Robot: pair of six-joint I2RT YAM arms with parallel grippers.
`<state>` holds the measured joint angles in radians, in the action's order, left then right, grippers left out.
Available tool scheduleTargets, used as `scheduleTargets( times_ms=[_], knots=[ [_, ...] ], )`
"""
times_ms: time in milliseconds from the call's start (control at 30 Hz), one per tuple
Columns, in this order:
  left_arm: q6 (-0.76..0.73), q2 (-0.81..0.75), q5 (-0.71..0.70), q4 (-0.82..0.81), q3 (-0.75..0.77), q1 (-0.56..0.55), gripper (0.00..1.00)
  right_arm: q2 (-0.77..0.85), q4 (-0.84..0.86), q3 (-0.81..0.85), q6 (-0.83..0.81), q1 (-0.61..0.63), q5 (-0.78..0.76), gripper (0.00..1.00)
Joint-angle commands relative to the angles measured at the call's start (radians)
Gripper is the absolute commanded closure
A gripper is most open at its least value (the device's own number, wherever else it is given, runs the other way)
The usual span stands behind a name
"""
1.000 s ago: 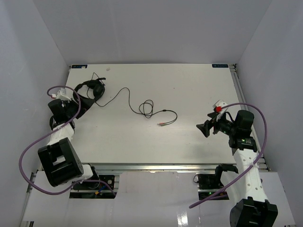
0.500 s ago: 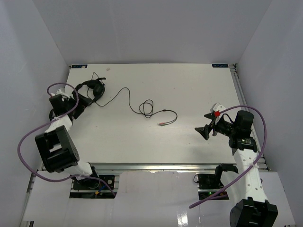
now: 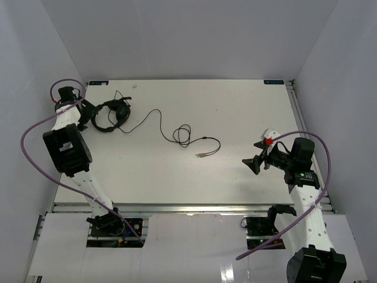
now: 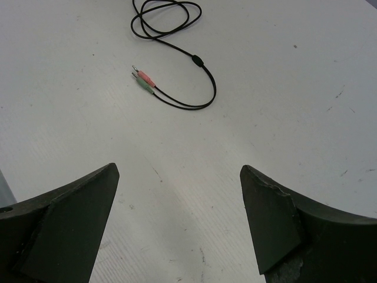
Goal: Wrap the headphones
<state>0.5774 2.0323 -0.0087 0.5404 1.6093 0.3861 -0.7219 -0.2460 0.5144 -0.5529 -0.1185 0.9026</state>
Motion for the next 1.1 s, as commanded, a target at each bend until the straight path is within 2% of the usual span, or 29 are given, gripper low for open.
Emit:
scheduleTargets(
  times_ms=[0, 233, 333, 433, 533, 633, 733, 833, 933, 1000, 1067],
  knots=[
    [-0.001, 0.086, -0.128, 0.197, 0.145, -0.033, 0.2, -0.001, -0.006, 0.037, 0.009, 0.01, -0.021, 0.1],
    [-0.023, 0.214, -0.134, 0.246, 0.284, -0.097, 0.4, -0.005, -0.006, 0.038, 0.011, 0.017, -0.033, 0.1],
    [-0.016, 0.245, -0.142, 0.267, 0.313, -0.107, 0.64, -0.005, -0.007, 0.038, 0.011, 0.017, -0.038, 0.1],
    [-0.024, 0.248, -0.142, 0.268, 0.309, -0.11, 0.77, -0.005, -0.007, 0.038, 0.008, 0.017, -0.049, 0.1],
    [-0.048, 0.238, -0.142, 0.267, 0.302, -0.11, 0.84, -0.005, -0.006, 0.038, 0.008, 0.017, -0.051, 0.1],
    [-0.087, 0.199, -0.095, 0.222, 0.261, -0.11, 0.98, -0.005, -0.007, 0.036, 0.007, 0.017, -0.051, 0.1],
    [-0.148, 0.116, -0.03, 0.18, 0.229, -0.118, 1.0, -0.002, -0.007, 0.034, 0.007, 0.017, -0.05, 0.1],
    [-0.228, -0.024, 0.037, 0.151, 0.181, -0.183, 1.0, -0.002, -0.006, 0.028, 0.004, 0.016, -0.049, 0.1],
    [-0.346, -0.204, 0.053, 0.059, 0.081, -0.347, 1.0, -0.021, -0.009, 0.028, -0.004, 0.016, -0.027, 0.1],
    [-0.396, -0.309, 0.027, 0.033, 0.023, -0.511, 1.0, -0.051, -0.026, 0.044, -0.028, 0.017, 0.022, 0.1],
    [-0.407, -0.398, 0.042, 0.029, -0.02, -0.585, 1.0, -0.071, -0.066, 0.095, -0.076, 0.017, 0.099, 0.1]
  ],
)
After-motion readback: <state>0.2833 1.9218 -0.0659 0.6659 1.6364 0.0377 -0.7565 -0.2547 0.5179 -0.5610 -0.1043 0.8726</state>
